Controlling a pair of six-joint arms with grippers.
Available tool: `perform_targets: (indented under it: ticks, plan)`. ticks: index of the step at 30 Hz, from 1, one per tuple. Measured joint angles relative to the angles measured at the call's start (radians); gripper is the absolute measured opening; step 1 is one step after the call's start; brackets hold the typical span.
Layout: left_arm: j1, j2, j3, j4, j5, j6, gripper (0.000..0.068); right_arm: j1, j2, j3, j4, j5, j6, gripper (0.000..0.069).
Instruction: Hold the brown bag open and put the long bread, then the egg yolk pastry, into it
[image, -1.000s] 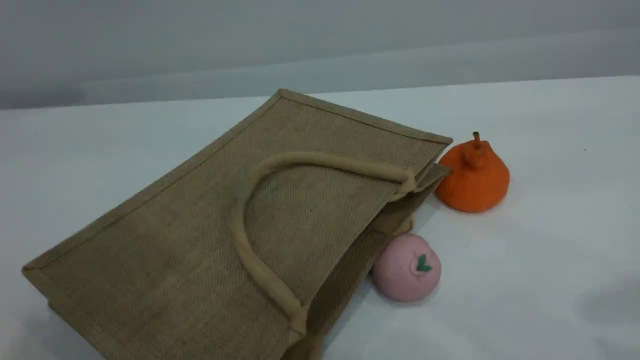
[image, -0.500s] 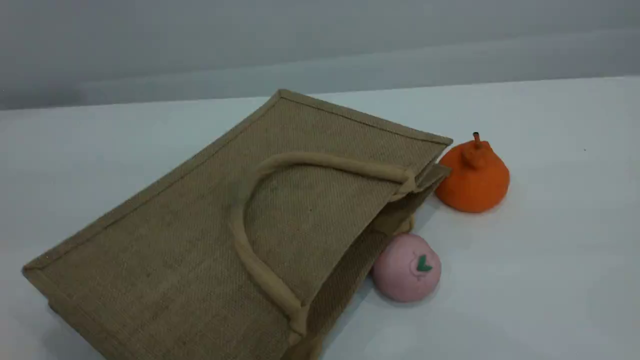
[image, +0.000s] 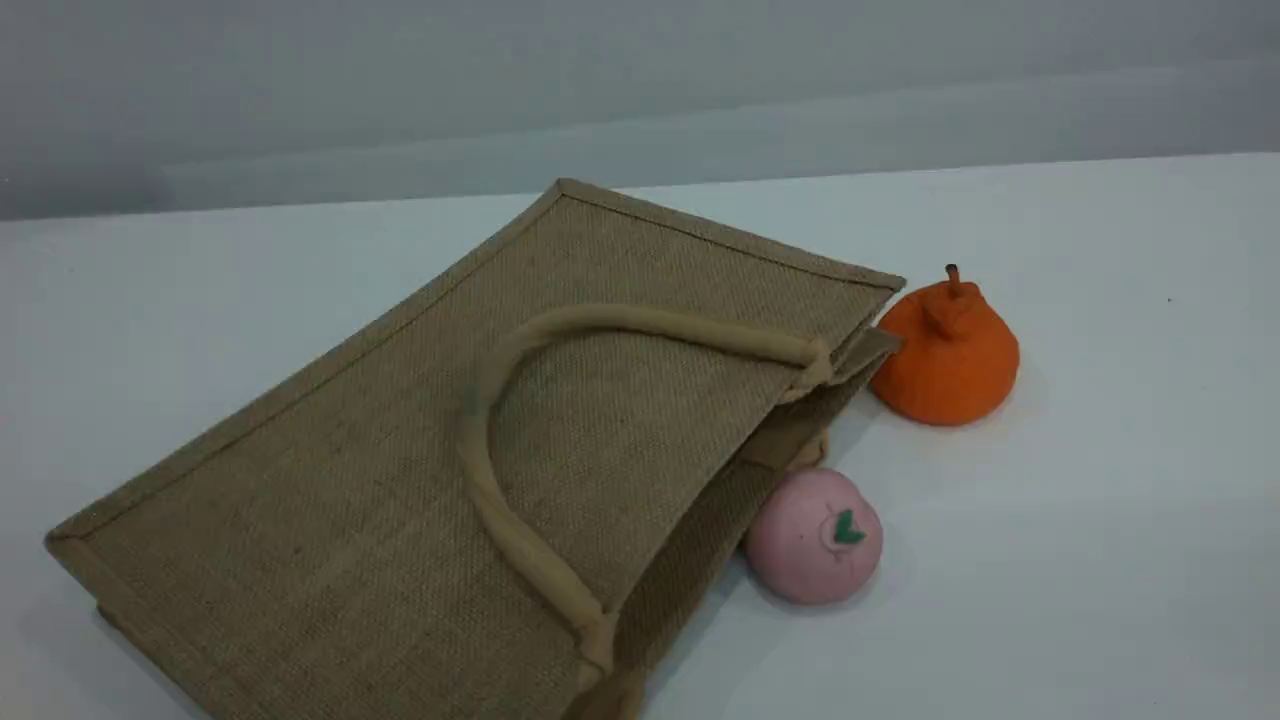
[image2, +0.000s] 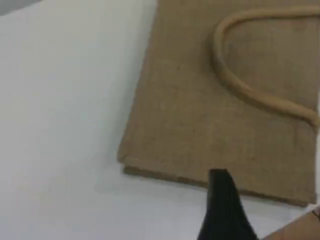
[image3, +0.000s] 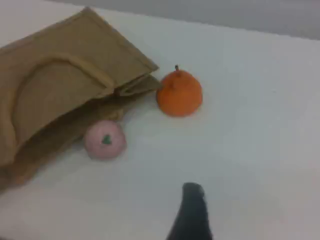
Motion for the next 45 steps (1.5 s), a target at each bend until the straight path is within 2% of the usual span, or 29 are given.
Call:
perform_targets:
  ticks: [4,13,20,24,31,34,37,40,42,45]
  plan:
    - [0.0,-0.115,0.072,0.0,0.007,-0.056,0.04,0.0,0.001,-0.001,0.0,-0.021,0.0,0.0518]
    - [0.0,-0.247,0.123,-0.008,0.053,-0.067,0.04,0.0,0.002,-0.001,0.0,-0.021,-0.001,0.0517]
    - [0.0,-0.256,0.123,-0.008,0.051,-0.067,0.04,-0.002,0.002,-0.001,0.0,-0.021,-0.002,0.0517]
    - [0.0,-0.257,0.123,-0.008,0.051,-0.067,0.04,-0.032,0.002,-0.001,0.011,-0.02,-0.002,0.0517]
    - [0.004,-0.273,0.122,-0.008,0.049,-0.067,0.04,-0.006,0.002,-0.001,0.011,-0.02,-0.001,0.0517]
    - [0.061,-0.295,0.122,-0.008,0.05,-0.063,0.04,-0.01,0.002,-0.001,0.011,-0.02,-0.001,0.0517]
    - [0.175,-0.337,0.122,-0.007,0.049,-0.063,0.04,-0.01,0.002,-0.001,0.013,-0.02,-0.001,0.0517]
    - [0.263,-0.349,0.119,-0.007,0.056,-0.063,0.04,-0.01,0.002,-0.001,0.014,-0.02,-0.002,0.0517]
    - [0.29,-0.349,0.119,-0.007,0.056,-0.063,0.0399,-0.01,0.002,-0.001,0.014,-0.02,-0.002,0.0517]
    - [0.282,-0.348,0.119,-0.008,0.056,-0.062,0.0399,-0.01,0.002,-0.001,0.014,-0.02,-0.002,0.0517]
